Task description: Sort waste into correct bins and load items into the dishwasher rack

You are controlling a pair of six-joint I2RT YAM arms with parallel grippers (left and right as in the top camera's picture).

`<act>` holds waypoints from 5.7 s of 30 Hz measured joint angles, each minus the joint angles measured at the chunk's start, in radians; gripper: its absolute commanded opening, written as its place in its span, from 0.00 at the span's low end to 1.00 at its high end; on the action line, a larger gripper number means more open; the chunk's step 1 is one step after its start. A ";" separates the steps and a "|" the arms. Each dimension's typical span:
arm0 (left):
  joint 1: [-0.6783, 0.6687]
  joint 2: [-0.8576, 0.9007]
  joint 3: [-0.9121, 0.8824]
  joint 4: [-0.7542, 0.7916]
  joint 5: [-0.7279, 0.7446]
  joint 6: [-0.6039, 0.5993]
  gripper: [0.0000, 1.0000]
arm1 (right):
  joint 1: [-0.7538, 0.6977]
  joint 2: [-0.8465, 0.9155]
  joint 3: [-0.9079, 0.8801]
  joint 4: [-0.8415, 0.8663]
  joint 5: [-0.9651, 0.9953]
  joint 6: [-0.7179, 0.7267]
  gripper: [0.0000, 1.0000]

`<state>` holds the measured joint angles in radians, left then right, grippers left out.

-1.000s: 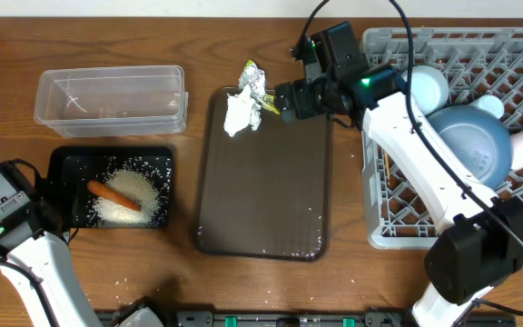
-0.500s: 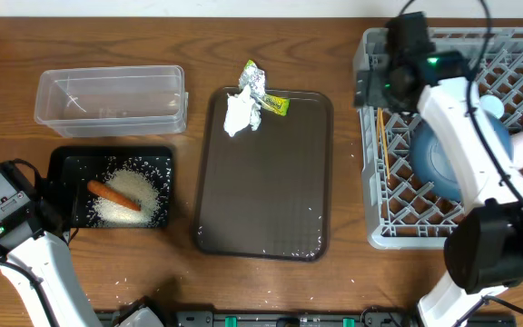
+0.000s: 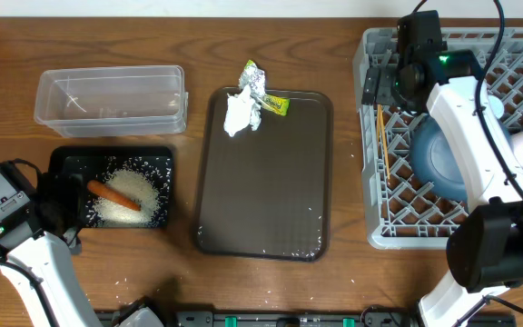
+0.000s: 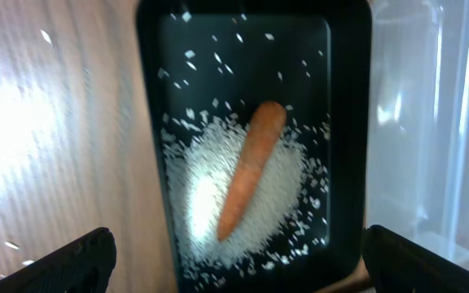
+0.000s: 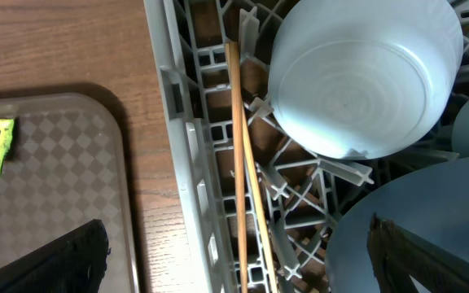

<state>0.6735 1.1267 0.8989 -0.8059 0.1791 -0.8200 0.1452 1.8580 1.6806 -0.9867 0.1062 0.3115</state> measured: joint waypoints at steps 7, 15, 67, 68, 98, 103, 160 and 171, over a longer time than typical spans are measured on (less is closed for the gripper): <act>-0.016 0.000 0.000 -0.081 0.311 0.034 0.98 | 0.000 0.000 0.000 0.000 0.000 0.000 0.99; -0.222 0.000 -0.001 -0.125 0.554 0.206 0.98 | 0.000 0.000 0.000 0.000 0.000 0.000 0.99; -1.006 1.065 0.870 0.003 -0.108 0.592 0.32 | 0.000 0.000 0.000 0.000 0.000 0.000 0.99; -1.006 1.065 0.870 0.002 -0.108 0.594 0.26 | 0.000 0.000 0.000 0.000 0.000 0.000 0.99; -0.820 0.608 0.874 0.005 -0.340 0.549 0.07 | 0.000 0.000 0.000 0.000 0.000 0.000 0.99; -0.704 0.672 0.862 0.003 -0.351 0.483 0.82 | 0.000 0.000 0.000 0.000 0.000 0.000 0.99; -1.008 0.946 0.777 -0.053 -0.094 0.427 0.06 | 0.000 0.000 0.000 0.000 0.000 0.000 0.99; -0.951 0.601 0.786 -0.013 -0.390 0.397 0.06 | 0.000 0.000 0.000 0.000 0.000 0.000 0.99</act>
<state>-0.2779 1.7279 1.6852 -0.8192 -0.2108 -0.4225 0.1452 1.8580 1.6806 -0.9867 0.1059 0.3119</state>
